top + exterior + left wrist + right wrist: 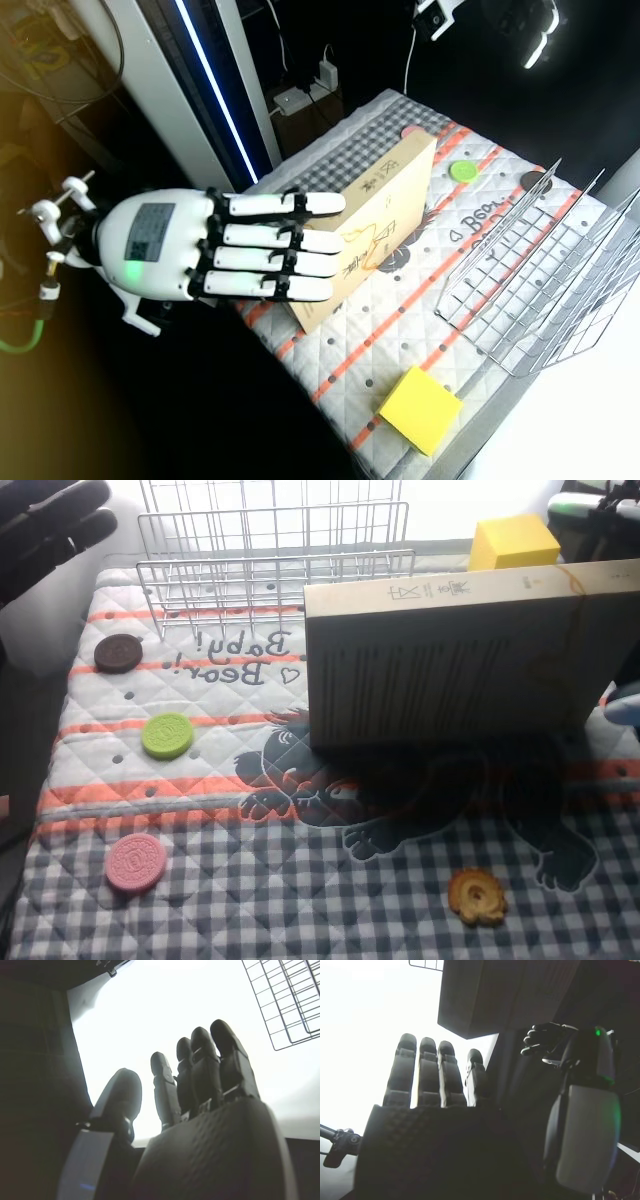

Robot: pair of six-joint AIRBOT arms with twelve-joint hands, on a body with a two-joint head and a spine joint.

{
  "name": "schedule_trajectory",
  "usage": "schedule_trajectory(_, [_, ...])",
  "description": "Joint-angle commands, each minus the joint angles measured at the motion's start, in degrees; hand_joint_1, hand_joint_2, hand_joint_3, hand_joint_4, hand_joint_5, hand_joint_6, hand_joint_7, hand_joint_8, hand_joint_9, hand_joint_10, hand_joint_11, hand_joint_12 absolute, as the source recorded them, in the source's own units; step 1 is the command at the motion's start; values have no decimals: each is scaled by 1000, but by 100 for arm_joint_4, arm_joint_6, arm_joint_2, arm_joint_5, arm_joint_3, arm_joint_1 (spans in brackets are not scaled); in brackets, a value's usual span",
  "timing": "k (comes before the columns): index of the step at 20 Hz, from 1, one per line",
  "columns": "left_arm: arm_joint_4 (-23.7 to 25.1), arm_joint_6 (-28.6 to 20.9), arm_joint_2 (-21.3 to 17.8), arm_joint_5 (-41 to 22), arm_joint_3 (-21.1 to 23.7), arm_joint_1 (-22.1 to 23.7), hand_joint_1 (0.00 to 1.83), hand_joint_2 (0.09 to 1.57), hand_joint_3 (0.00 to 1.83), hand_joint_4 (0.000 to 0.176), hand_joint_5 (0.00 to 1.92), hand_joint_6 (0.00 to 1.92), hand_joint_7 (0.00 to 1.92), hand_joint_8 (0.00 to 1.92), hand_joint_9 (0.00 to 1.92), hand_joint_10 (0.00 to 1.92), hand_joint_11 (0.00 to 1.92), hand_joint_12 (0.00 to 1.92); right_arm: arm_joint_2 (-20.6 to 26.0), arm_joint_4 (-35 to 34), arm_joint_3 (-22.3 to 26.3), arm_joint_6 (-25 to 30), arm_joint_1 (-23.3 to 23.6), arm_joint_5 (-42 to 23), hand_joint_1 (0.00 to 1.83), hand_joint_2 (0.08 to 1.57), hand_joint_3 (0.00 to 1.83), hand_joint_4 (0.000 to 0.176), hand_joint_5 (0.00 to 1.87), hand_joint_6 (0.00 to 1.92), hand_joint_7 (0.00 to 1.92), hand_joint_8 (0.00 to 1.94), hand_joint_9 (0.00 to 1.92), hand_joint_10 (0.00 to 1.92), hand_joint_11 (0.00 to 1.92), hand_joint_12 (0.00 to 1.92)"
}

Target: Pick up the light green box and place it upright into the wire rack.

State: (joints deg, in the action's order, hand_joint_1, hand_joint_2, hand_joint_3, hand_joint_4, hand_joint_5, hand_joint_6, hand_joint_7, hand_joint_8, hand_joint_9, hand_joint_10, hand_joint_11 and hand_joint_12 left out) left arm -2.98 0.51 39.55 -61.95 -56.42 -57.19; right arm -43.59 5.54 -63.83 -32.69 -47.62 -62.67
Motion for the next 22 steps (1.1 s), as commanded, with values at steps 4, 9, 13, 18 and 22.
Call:
schedule_trajectory(4, [-146, -51, 4, -678, -2, 67, 483, 1004, 0, 176, 265, 1, 199, 0, 170, 4, 0, 325, -4, -222, -40, 16, 120, -662, 691, 922, 11, 134, 144, 3, 69, 0, 6, 0, 1, 0])
schedule_trajectory(9, [-141, -51, 36, -629, -13, 69, 443, 1003, 1, 176, 255, 1, 214, 4, 169, 5, 0, 258, -184, -24, -152, 16, 483, -487, 725, 870, 0, 127, 1, 0, 18, 1, 1, 0, 3, 1])
schedule_trajectory(13, [-130, -51, 38, -641, -12, 69, 467, 997, 0, 176, 275, 6, 229, 8, 189, 11, 15, 261, -429, 339, -317, 16, 959, 30, 719, 839, 0, 112, 0, 0, 0, 0, 14, 5, 61, 26])
schedule_trajectory(18, [-97, -51, 43, -645, -14, 69, 465, 991, 2, 176, 287, 1, 242, 2, 217, 4, 0, 342, -723, 815, -690, 16, 1304, 784, 778, 816, 0, 137, 0, 0, 0, 0, 0, 0, 3, 1])
schedule_trajectory(22, [-91, -51, 52, -625, -22, 70, 430, 1009, 3, 176, 253, 0, 219, 0, 185, 0, 0, 273, -936, 1210, -1095, 16, 1395, 1185, 734, 818, 0, 115, 0, 0, 12, 4, 27, 10, 3, 1])
